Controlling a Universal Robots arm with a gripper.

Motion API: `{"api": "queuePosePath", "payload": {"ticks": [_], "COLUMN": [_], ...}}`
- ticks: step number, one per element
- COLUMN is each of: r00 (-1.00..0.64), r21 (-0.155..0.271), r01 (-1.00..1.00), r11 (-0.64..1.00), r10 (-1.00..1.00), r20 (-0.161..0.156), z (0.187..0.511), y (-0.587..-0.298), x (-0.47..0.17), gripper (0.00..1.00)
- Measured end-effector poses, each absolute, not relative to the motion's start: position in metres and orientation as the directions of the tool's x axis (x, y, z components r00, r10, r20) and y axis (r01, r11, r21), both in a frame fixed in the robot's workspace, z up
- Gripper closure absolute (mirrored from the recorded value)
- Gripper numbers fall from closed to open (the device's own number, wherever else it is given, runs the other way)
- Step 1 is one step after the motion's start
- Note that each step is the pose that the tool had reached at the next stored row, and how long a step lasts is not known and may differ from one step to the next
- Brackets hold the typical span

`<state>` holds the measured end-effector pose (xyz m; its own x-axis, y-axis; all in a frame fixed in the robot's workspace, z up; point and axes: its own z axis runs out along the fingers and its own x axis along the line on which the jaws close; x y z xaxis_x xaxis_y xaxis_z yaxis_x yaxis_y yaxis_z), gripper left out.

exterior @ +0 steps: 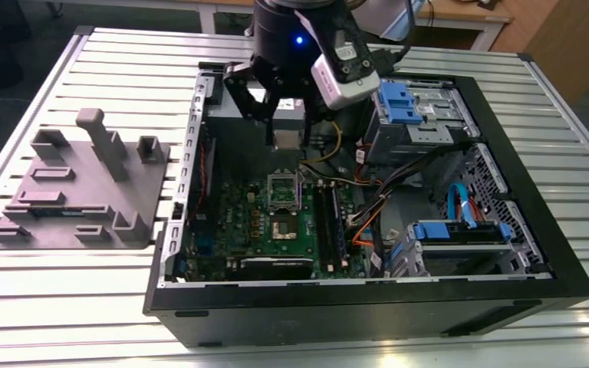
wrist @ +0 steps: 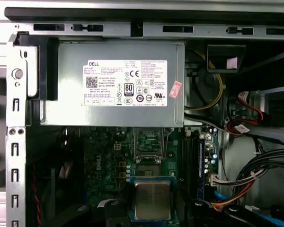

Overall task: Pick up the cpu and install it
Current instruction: 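Place the cpu into insertion slot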

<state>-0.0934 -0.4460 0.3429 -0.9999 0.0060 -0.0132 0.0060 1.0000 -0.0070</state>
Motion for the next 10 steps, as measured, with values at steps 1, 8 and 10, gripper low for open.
{"api": "queuePosePath", "payload": {"ticks": [1, 8, 10], "r00": [-1.000, -1.000, -1.000], "r21": [-0.007, -0.007, -0.007], "r01": [0.006, 0.006, 0.006], "r11": [1.000, 1.000, 1.000], "r10": [0.006, 0.006, 0.006], "r20": [-0.013, -0.013, -0.013], "z": [0.341, 0.328, 0.325], "y": [-0.447, -0.452, -0.452], "x": [-0.093, -0.092, -0.092], "gripper": [0.53, 0.53, 0.53]}}
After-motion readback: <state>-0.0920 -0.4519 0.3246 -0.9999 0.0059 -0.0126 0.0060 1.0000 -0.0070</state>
